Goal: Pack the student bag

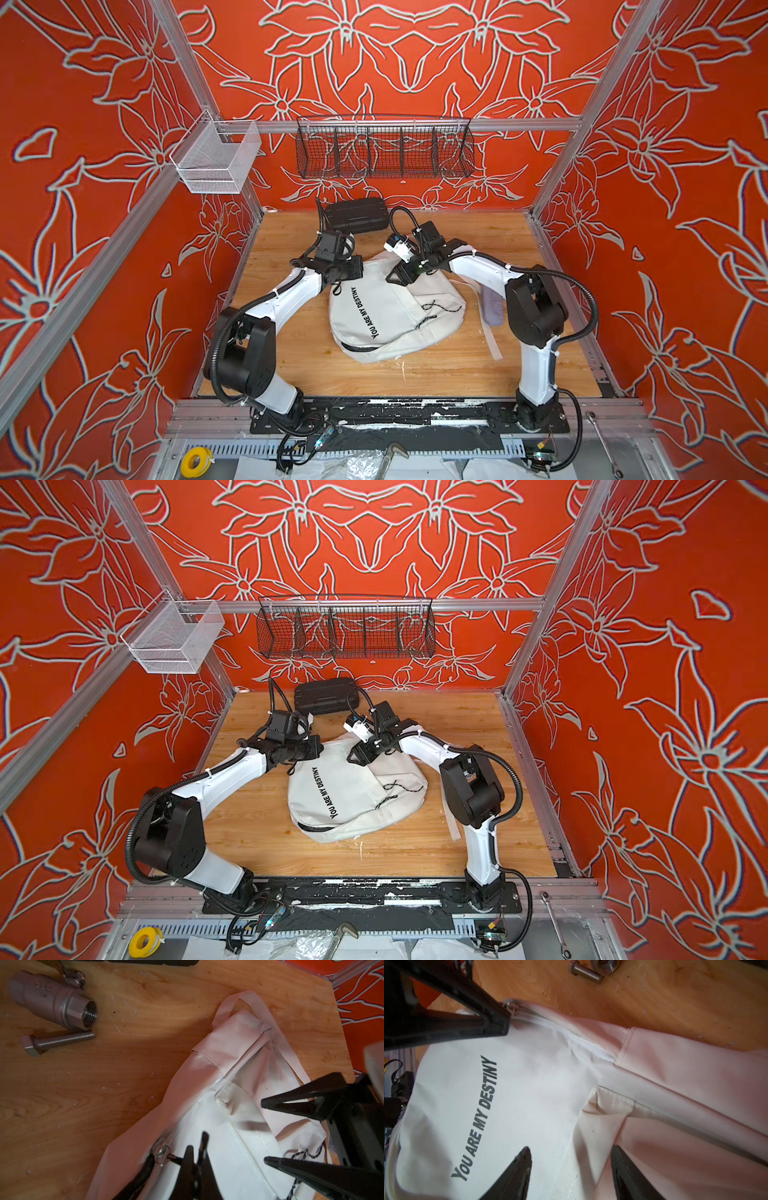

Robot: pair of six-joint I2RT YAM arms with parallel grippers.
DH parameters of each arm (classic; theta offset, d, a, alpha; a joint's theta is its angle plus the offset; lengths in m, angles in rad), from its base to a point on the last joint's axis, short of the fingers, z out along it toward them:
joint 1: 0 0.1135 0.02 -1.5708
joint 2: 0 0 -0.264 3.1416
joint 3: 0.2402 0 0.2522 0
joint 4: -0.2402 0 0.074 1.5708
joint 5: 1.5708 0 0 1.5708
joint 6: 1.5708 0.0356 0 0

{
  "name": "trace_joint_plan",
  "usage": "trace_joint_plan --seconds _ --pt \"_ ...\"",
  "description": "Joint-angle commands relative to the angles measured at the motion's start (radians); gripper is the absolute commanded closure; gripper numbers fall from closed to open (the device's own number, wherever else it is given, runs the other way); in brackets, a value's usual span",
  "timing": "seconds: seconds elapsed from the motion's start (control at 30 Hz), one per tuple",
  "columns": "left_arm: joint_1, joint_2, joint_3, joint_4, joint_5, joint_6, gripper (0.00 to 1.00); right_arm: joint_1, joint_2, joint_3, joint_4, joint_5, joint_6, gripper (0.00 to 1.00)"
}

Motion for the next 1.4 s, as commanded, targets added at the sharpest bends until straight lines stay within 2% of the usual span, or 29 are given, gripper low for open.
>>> trace_joint_plan --seconds 0.0,0.03,0.13,0.27,0.43,0.5,0.57,0.7,0.77,0.93,1.07,1.13,1.17,1.2,1.23,1.3,1.37 --pt "0.001 -0.008 0.028 -0.069 -0.002 -0.077 1.00 0.012 0.037 0.098 -0.077 0.153 0.032 0.37" --pt "0.001 -0.016 0.025 -0.060 -0.001 -0.086 1.00 0.013 0.049 0.118 -0.117 0.199 0.032 0.37" --pt "0.008 -0.026 0.028 -0.056 0.000 -0.105 1.00 0.010 0.078 0.155 -0.153 0.221 0.046 0.38" --pt "0.043 -0.011 0.042 -0.074 0.027 -0.149 1.00 0.009 0.153 0.235 -0.209 0.095 0.088 0.42" --pt "0.098 -0.005 0.043 -0.089 0.068 -0.193 1.00 0.002 0.241 0.327 -0.286 0.035 0.175 0.51" --pt "0.105 -0.006 0.038 -0.088 0.072 -0.194 1.00 0.002 0.274 0.369 -0.323 0.038 0.190 0.58" --pt "0.111 -0.003 0.039 -0.099 0.084 -0.194 1.00 -0.002 0.302 0.405 -0.368 0.064 0.187 0.70" --pt "0.146 -0.021 0.016 -0.139 0.095 -0.197 1.00 -0.073 0.293 0.354 -0.288 0.092 0.252 0.89" --pt "0.168 -0.045 -0.014 -0.143 0.098 -0.205 1.00 -0.116 0.304 0.371 -0.293 0.093 0.265 0.94" --pt "0.191 -0.051 -0.045 -0.136 0.156 -0.228 1.00 -0.149 0.392 0.536 -0.412 0.173 0.198 1.00" --pt "0.211 -0.057 -0.032 -0.203 0.151 -0.208 1.00 -0.163 0.458 0.667 -0.495 0.199 0.162 1.00" --pt "0.227 -0.075 -0.048 -0.186 0.157 -0.217 1.00 -0.154 0.436 0.674 -0.485 0.149 0.077 0.97" --pt "0.228 -0.074 -0.045 -0.179 0.171 -0.216 1.00 -0.140 0.406 0.653 -0.460 0.127 0.018 0.86" --pt "0.228 -0.064 -0.031 -0.179 0.196 -0.211 1.00 -0.119 0.361 0.601 -0.405 0.119 -0.066 0.70" --pt "0.228 -0.045 -0.018 -0.173 0.236 -0.206 1.00 -0.098 0.318 0.533 -0.344 0.069 -0.184 0.59" --pt "0.228 -0.017 0.002 -0.170 0.279 -0.204 1.00 -0.069 0.252 0.421 -0.226 -0.011 -0.339 0.48" --pt "0.228 0.000 0.007 -0.158 0.297 -0.205 1.00 -0.057 0.243 0.387 -0.173 -0.118 -0.450 0.44"
